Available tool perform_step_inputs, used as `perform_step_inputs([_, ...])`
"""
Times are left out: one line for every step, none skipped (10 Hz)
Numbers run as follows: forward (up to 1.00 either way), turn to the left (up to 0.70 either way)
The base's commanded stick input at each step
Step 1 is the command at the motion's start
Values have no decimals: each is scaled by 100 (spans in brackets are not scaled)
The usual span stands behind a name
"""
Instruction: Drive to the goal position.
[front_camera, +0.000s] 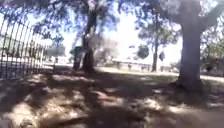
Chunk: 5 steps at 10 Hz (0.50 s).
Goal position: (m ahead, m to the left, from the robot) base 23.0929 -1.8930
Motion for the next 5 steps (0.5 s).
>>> perform_step_inputs([70,0])
perform_step_inputs([70,0])
perform_step_inputs([70,0])
perform_step_inputs([70,0])
perform_step_inputs([70,0])
